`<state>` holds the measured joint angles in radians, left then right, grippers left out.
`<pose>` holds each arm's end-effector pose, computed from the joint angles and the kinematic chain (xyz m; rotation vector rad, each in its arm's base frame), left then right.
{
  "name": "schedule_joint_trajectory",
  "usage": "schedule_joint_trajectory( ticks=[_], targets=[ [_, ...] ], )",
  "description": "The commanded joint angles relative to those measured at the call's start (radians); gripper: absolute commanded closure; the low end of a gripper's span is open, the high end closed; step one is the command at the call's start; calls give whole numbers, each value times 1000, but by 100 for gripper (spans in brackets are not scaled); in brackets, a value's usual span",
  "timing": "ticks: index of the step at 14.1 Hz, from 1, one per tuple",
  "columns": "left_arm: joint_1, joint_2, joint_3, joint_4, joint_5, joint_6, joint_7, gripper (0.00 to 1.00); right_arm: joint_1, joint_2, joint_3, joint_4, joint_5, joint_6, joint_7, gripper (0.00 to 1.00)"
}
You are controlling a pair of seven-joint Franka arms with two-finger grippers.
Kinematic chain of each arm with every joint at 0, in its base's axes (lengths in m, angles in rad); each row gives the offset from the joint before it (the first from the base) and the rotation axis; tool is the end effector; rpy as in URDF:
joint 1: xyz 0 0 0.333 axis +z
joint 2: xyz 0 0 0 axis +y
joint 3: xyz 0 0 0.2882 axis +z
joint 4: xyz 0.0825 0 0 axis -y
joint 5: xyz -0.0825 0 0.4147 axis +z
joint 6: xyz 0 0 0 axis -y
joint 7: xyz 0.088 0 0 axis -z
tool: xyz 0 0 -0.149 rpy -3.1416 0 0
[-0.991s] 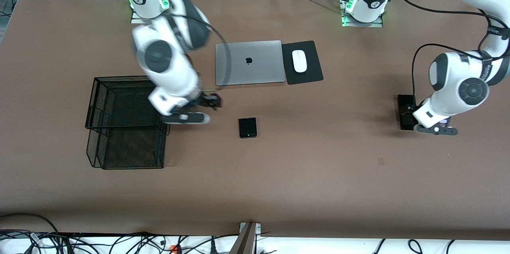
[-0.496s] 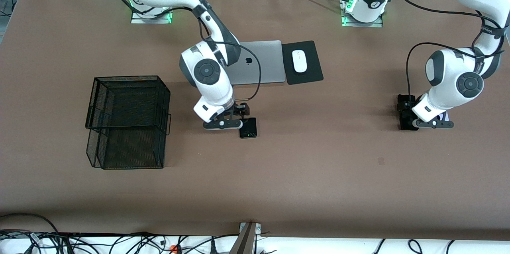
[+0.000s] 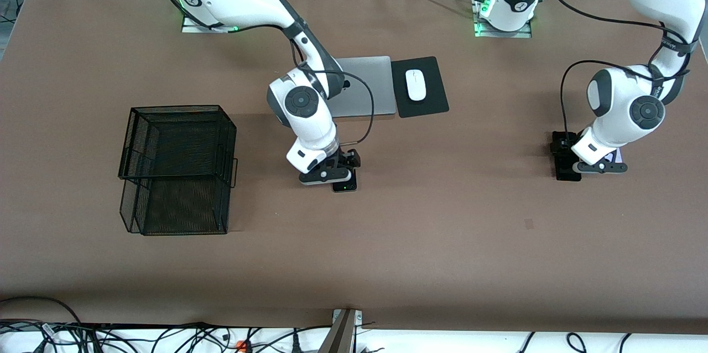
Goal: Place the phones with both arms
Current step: 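Reach the right gripper to the flip phone while the left gripper reaches the bar phone, then grasp the flip phone with the right gripper while the left gripper grasps the bar phone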
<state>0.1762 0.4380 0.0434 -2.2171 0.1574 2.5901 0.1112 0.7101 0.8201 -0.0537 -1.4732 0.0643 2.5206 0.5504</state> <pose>0.5284 0.1210 0.0769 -3.0543 0.0488 0.1231 0.5922 0.4637 0.1323 -2.9917 -0.1190 -0.2780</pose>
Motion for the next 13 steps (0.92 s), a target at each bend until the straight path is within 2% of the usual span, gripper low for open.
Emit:
schedule_joint_trajectory(
  ticks=[1, 13],
  targets=[
    [-3, 28, -23, 8, -4, 13, 33, 0, 17, 42, -11, 56, -8, 1, 9, 0],
    [43, 116, -30, 80, -4, 38, 224, 0, 26, 83, -12, 62, -20, 24, 13, 0]
  ],
)
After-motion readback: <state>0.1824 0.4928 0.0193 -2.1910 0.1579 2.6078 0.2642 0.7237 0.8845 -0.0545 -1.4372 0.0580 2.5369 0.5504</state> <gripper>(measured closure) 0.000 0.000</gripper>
